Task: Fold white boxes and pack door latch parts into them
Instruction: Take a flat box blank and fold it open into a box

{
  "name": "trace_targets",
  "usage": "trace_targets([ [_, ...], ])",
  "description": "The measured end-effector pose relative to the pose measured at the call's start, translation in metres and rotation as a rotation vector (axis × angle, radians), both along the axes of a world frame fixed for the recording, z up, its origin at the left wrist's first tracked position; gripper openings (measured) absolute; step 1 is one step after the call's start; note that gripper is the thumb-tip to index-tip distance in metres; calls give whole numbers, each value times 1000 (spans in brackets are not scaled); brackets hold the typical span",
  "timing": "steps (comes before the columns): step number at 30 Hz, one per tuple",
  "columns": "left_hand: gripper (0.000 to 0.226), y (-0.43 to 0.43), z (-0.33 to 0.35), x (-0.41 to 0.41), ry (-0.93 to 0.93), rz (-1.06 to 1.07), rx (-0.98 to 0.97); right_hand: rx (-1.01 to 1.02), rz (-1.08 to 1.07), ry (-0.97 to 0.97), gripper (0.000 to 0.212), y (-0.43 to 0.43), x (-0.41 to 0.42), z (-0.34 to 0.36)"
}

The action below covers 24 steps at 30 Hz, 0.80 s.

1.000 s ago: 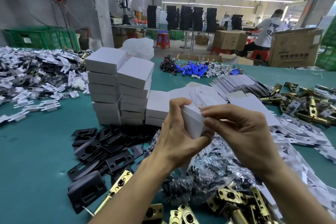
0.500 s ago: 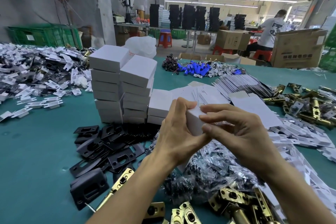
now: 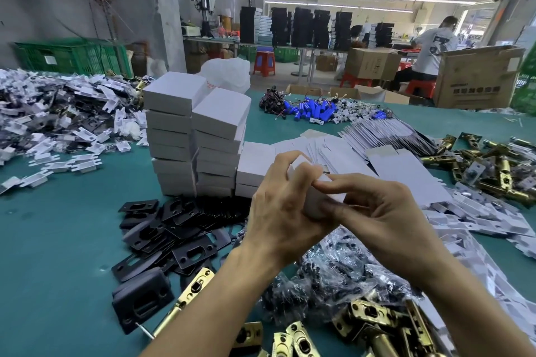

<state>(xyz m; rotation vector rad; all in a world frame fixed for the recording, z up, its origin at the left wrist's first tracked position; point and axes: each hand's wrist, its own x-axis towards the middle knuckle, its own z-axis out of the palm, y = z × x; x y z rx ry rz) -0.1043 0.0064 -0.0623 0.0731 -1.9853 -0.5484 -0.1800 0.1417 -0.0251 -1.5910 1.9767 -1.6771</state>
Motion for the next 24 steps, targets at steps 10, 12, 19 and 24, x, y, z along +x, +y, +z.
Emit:
trace_targets([
  [10, 54, -2, 22, 0, 27, -25, 634, -255, -355, -28, 60, 7, -14, 4],
  [12, 72, -10, 27, 1, -206, -269, 1191, -285, -296, 57, 57, 4, -10, 3],
  [19, 71, -23, 22, 6, -346, -942, 1635, 203, -65, 443, 40, -2, -5, -11],
  [24, 80, -18, 17, 6, -376, -749, 1338, 208, -84, 255, 30, 1, -8, -6],
])
